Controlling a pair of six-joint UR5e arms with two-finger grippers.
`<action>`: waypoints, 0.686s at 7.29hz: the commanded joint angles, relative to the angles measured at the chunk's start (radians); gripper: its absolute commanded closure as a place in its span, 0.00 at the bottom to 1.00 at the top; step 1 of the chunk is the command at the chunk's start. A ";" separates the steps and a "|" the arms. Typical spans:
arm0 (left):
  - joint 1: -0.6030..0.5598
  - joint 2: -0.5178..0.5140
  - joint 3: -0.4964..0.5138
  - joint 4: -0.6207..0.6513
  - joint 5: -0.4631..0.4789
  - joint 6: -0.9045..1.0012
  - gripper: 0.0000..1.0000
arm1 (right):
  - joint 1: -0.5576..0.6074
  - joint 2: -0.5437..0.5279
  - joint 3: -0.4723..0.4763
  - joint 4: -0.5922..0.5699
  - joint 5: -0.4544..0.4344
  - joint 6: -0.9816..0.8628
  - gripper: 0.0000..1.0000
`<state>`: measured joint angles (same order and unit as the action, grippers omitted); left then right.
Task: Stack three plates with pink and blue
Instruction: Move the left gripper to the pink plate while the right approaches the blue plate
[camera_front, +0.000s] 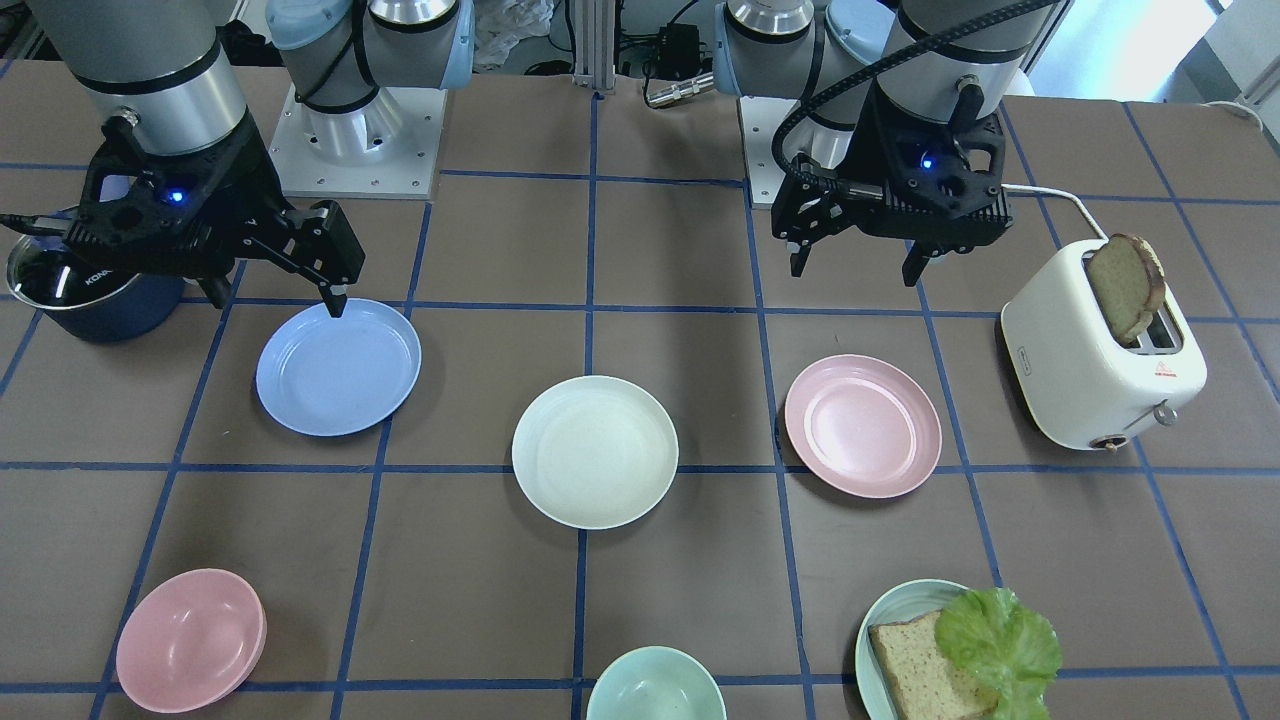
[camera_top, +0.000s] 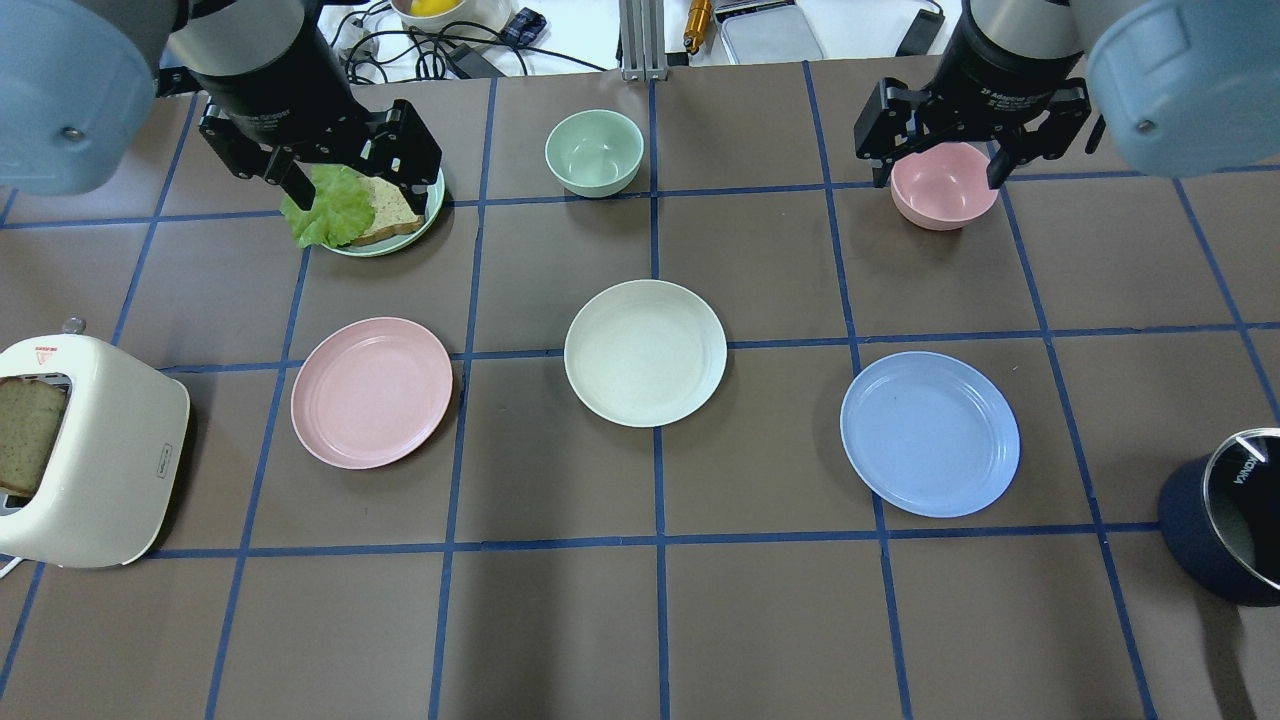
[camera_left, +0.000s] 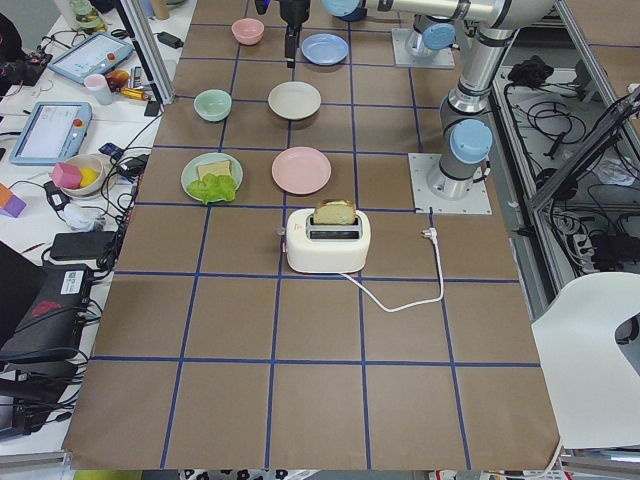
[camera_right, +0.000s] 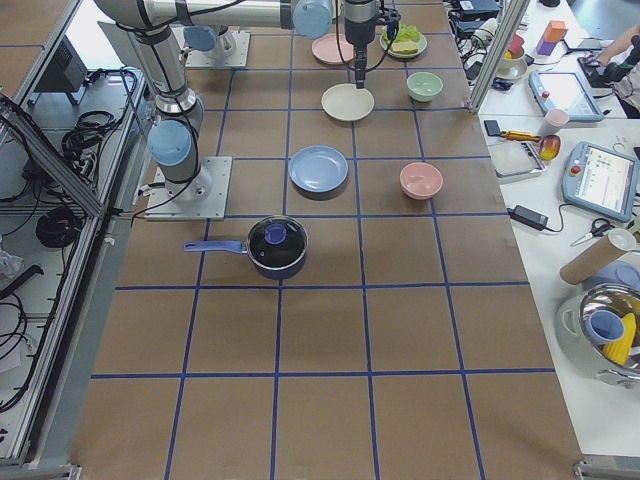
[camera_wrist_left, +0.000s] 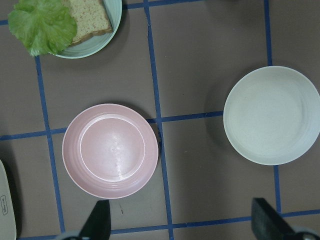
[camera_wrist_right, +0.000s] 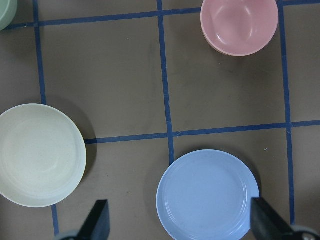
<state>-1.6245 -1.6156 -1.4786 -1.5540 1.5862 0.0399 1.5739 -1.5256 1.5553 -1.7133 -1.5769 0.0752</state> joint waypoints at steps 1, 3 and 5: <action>0.000 -0.007 0.007 0.000 -0.002 0.000 0.00 | 0.000 0.001 0.002 0.000 0.000 0.000 0.00; 0.000 -0.012 -0.002 0.002 -0.002 0.000 0.00 | 0.000 0.001 0.002 0.001 0.000 0.000 0.00; 0.000 -0.018 -0.029 0.005 -0.005 -0.002 0.00 | -0.011 0.005 0.026 0.004 -0.006 -0.015 0.00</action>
<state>-1.6245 -1.6316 -1.4873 -1.5518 1.5834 0.0403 1.5703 -1.5218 1.5630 -1.7115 -1.5796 0.0686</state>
